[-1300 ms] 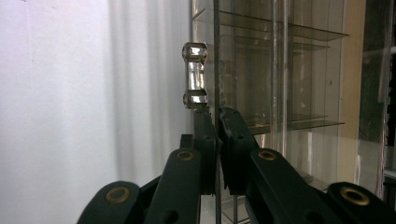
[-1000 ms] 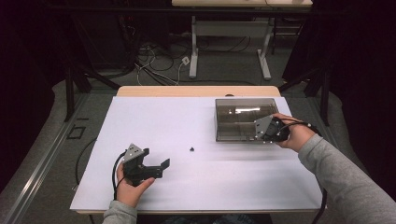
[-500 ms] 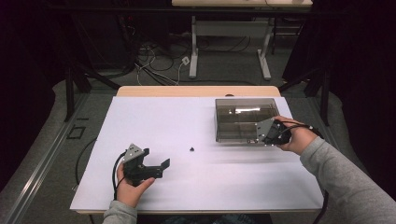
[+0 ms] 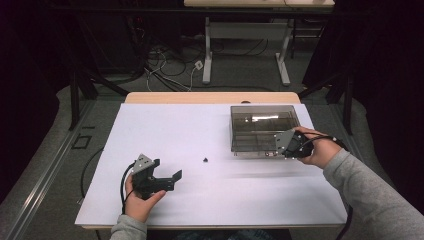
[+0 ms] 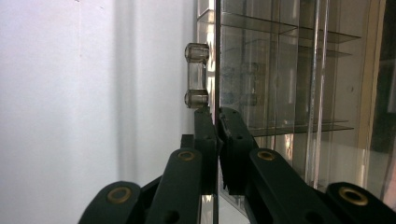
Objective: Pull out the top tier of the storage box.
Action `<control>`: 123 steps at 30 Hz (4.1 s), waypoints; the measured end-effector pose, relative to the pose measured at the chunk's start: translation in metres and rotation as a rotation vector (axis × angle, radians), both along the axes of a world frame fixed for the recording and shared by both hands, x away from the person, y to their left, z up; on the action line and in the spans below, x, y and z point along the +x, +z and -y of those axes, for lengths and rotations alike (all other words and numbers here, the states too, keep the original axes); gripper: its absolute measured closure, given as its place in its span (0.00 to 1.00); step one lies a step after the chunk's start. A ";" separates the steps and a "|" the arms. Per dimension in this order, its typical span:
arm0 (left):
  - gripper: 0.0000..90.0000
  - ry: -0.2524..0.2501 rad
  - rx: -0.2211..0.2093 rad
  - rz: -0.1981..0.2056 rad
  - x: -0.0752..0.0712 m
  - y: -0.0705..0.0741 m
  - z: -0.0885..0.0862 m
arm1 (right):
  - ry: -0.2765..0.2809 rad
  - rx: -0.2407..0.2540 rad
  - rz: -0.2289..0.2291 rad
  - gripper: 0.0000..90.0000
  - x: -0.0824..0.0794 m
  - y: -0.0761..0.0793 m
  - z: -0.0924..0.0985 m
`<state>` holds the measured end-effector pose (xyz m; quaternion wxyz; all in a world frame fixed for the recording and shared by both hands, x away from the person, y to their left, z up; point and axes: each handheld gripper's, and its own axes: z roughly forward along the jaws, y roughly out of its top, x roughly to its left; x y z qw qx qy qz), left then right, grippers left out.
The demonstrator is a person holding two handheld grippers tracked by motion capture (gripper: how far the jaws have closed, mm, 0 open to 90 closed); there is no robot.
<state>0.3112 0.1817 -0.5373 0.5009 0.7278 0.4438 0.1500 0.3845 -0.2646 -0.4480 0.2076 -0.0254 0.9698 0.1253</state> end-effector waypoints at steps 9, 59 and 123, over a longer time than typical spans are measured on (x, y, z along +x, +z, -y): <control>0.01 0.002 -0.002 -0.006 0.000 0.000 0.000 | -0.005 0.007 -0.009 0.96 -0.006 -0.001 0.001; 0.01 -0.003 0.003 -0.003 0.000 0.000 0.001 | -0.120 0.282 0.076 0.58 -0.028 -0.002 0.006; 0.01 0.000 -0.010 0.014 0.001 0.002 0.001 | -0.692 1.003 0.104 0.00 -0.088 -0.031 0.035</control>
